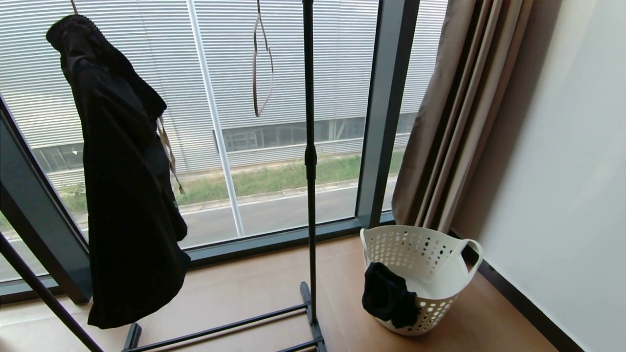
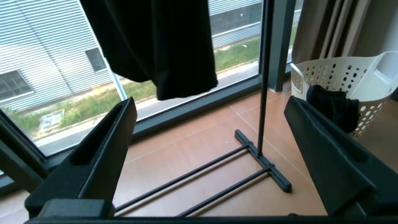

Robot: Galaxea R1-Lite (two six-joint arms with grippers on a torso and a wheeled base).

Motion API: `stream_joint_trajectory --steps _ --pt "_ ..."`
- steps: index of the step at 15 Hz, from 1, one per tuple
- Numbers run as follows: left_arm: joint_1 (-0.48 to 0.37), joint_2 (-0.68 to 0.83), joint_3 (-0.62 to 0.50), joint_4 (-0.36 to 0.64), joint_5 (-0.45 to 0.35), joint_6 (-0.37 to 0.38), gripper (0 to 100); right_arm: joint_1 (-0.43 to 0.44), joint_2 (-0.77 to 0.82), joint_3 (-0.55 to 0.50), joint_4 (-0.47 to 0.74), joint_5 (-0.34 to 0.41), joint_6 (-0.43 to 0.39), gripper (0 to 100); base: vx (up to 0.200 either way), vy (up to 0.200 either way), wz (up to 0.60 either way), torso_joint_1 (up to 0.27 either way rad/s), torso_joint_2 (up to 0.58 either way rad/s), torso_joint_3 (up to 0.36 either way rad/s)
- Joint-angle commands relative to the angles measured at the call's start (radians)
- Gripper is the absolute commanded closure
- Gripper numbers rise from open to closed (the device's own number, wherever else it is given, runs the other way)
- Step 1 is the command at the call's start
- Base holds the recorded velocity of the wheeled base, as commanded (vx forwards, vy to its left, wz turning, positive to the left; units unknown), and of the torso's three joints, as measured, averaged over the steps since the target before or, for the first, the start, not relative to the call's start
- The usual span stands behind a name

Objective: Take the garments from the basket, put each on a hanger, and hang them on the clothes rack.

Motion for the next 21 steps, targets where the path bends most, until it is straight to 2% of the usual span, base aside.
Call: stream_joint_trajectory --steps 1,5,21 --pt "0.000 0.000 0.000 0.000 0.000 -0.002 0 0.001 0.000 0.000 -0.001 0.001 0.000 0 0.000 0.000 0.00 -0.051 0.35 0.295" --pt "0.000 0.000 -0.001 0.001 0.001 -0.001 0 0.001 0.000 0.000 -0.001 0.001 0.000 0 0.000 0.000 0.00 -0.012 0.10 0.054" --pt "0.000 0.000 -0.001 0.001 0.001 0.001 0 0.001 0.000 0.000 -0.003 0.001 0.000 0 0.000 0.000 0.00 0.003 0.01 -0.187"
